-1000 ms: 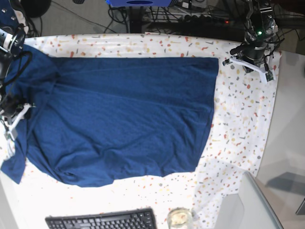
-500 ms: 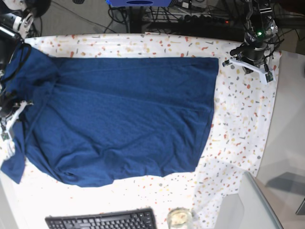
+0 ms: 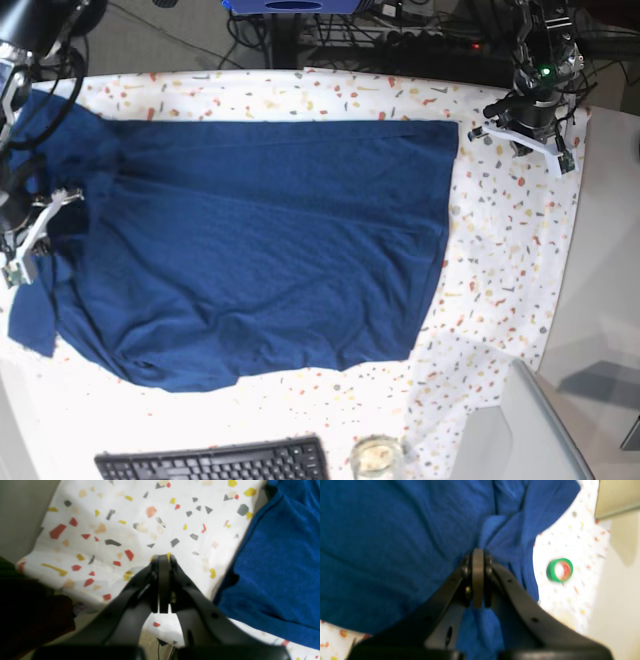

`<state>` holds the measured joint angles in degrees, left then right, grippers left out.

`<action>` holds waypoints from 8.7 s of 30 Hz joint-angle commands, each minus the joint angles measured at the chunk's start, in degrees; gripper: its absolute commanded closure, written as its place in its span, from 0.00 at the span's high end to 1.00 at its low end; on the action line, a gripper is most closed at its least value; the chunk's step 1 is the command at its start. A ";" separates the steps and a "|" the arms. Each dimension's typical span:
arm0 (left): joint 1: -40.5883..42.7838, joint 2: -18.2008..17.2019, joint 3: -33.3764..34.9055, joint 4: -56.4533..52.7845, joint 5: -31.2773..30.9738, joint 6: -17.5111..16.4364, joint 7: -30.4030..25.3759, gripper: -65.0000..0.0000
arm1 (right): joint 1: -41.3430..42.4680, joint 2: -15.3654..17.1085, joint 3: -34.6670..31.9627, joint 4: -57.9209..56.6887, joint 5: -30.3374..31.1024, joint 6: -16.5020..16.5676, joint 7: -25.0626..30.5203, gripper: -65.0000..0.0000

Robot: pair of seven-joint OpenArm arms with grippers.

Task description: Layout the t-shirt on the table in an organized manner, then fold the t-shirt properly

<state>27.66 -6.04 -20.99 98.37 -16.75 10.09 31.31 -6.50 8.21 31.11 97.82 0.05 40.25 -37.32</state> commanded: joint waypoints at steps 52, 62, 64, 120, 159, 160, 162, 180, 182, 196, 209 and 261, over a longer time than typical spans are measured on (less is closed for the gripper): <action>0.16 -0.51 -0.33 1.11 0.53 -0.11 -1.02 0.00 | 20.17 0.80 -21.84 -15.32 1.31 -0.25 -4.66 0.00; 0.08 -0.51 -0.33 1.11 0.53 -0.11 -0.94 0.00 | 19.82 0.63 -26.15 -15.58 1.31 -0.25 -4.66 0.00; 0.08 -0.51 -0.33 1.11 0.53 -0.11 -0.94 0.00 | 19.47 0.54 -26.50 -15.58 1.31 -0.25 -4.66 0.00; 0.60 -0.59 -2.96 1.02 0.62 -0.11 -0.94 0.00 | 37.14 9.77 -18.06 -67.18 -1.77 -27.55 24.71 0.67; 0.16 -0.68 -6.22 0.67 0.45 -0.11 -0.94 0.00 | 28.70 3.09 -16.48 -48.90 -1.94 -29.83 16.88 0.42; 0.16 -0.68 -6.22 0.67 0.45 -0.11 -0.94 0.00 | 28.70 2.91 -16.65 -48.90 -1.94 -29.83 16.79 0.51; 0.16 -0.68 -6.22 0.67 0.45 -0.11 -0.94 0.00 | 28.70 2.39 -16.65 -49.69 -1.94 -29.92 16.79 0.66; 0.34 -0.68 -6.65 0.67 0.62 -0.11 -0.94 0.00 | 31.07 2.47 -16.65 -57.95 -1.94 -35.72 19.96 0.33; 0.34 -0.68 -6.65 0.67 0.62 -0.11 -0.94 0.00 | 31.07 2.47 -16.30 -57.86 -1.86 -35.72 20.13 0.10; 0.34 -0.77 -6.65 0.67 0.62 -0.11 -0.94 0.00 | 25.54 0.01 -16.83 -37.47 -1.86 -34.58 15.91 0.00; 0.69 -1.39 -6.65 0.75 0.62 -0.11 -0.76 0.00 | 29.58 -0.16 -16.65 -43.01 -1.94 -45.04 10.02 0.31; 1.57 -1.47 -6.65 0.67 0.62 -0.11 -0.94 0.00 | 28.96 1.07 -16.21 -53.56 -1.59 -49.88 15.74 0.35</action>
<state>28.93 -6.98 -27.33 98.24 -16.38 10.02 31.53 21.06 8.51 14.70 43.09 -1.45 -9.23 -22.52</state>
